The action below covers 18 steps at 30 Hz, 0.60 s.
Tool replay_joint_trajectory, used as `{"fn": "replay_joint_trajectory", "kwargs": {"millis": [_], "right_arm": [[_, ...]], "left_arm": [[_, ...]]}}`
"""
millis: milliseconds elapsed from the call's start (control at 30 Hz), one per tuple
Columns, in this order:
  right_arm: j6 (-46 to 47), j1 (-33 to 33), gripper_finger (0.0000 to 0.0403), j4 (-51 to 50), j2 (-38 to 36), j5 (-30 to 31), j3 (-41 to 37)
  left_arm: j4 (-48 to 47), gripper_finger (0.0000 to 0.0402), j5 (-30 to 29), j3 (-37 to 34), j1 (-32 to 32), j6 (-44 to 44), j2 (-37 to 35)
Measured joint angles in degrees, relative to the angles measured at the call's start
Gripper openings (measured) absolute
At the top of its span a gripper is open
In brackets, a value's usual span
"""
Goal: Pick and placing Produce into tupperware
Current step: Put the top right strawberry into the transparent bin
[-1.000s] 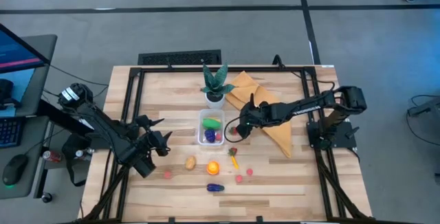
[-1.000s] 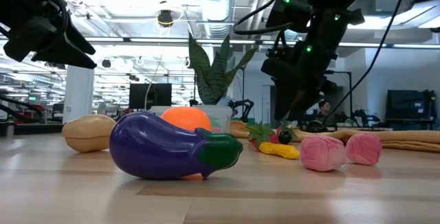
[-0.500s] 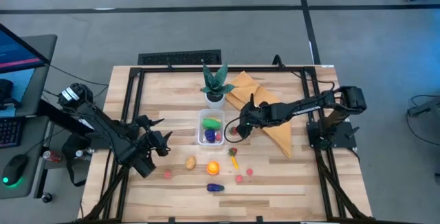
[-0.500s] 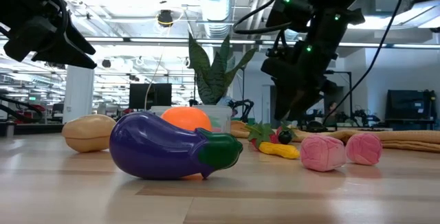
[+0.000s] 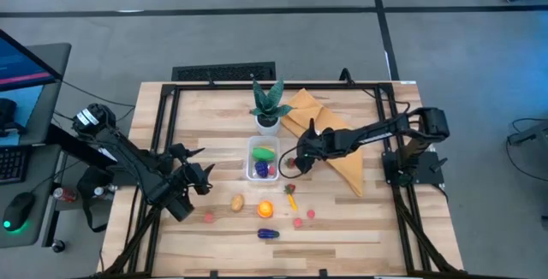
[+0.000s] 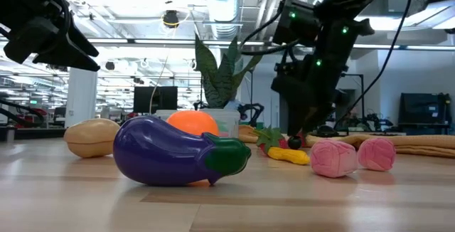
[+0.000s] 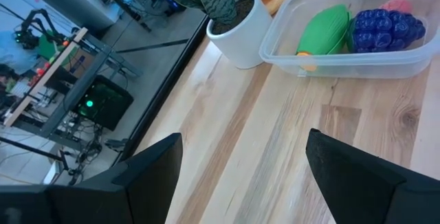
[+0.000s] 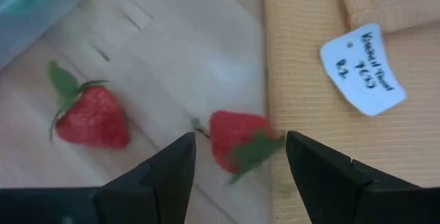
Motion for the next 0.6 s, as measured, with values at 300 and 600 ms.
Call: {"fn": "replay_joint_trajectory", "kwargs": {"millis": [300, 600], "right_arm": [[-0.97, -0.57, 0.0221, 0.67, 0.98, -0.65, 0.06], [-1.39, -0.11, 0.0208, 0.69, 0.98, -1.26, 0.06]], "left_arm": [[0.00, 0.0300, 0.31, 0.00, 0.00, 0.02, 0.00], [0.00, 0.0300, 0.33, 0.00, 0.01, 0.02, 0.00]]}}
